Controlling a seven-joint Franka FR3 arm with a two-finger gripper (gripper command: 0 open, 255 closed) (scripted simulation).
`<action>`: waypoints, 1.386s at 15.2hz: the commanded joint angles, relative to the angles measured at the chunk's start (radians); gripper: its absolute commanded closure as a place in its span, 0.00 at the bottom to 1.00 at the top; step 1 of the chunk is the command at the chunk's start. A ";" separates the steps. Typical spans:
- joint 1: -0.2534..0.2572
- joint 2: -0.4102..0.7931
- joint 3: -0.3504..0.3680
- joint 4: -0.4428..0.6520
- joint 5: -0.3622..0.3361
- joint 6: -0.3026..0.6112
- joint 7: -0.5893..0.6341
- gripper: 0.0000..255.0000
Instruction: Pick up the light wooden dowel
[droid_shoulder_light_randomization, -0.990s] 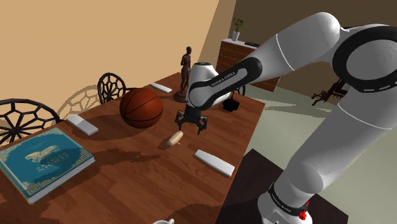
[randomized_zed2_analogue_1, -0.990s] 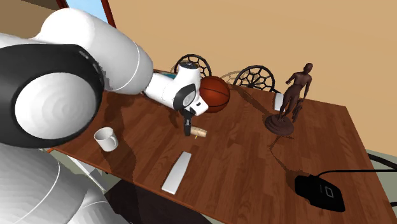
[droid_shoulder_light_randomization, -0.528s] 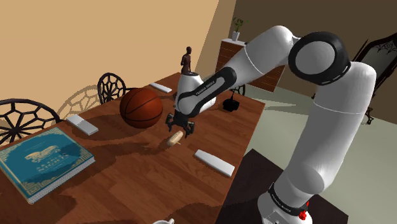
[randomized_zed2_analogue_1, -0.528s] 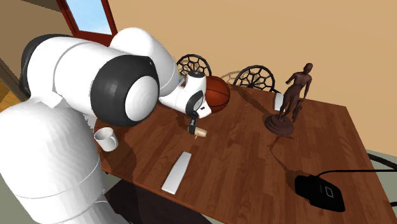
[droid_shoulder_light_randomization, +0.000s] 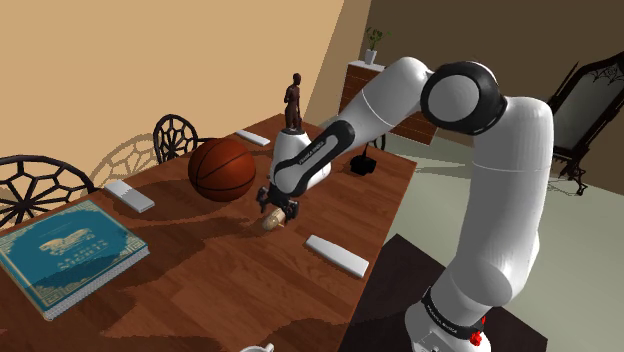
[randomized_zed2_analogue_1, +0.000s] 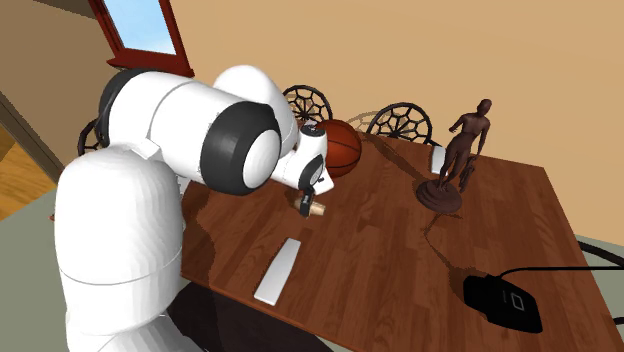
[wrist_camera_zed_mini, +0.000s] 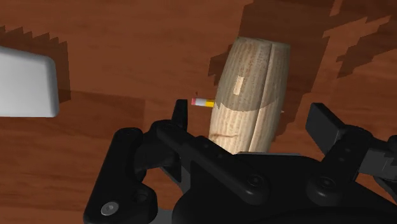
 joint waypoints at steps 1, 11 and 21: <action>0.005 0.032 -0.008 0.004 -0.010 0.029 0.004 0.00; 0.005 0.034 -0.008 0.004 -0.010 0.031 0.003 1.00; -0.011 -0.061 0.014 0.000 0.019 -0.059 -0.010 1.00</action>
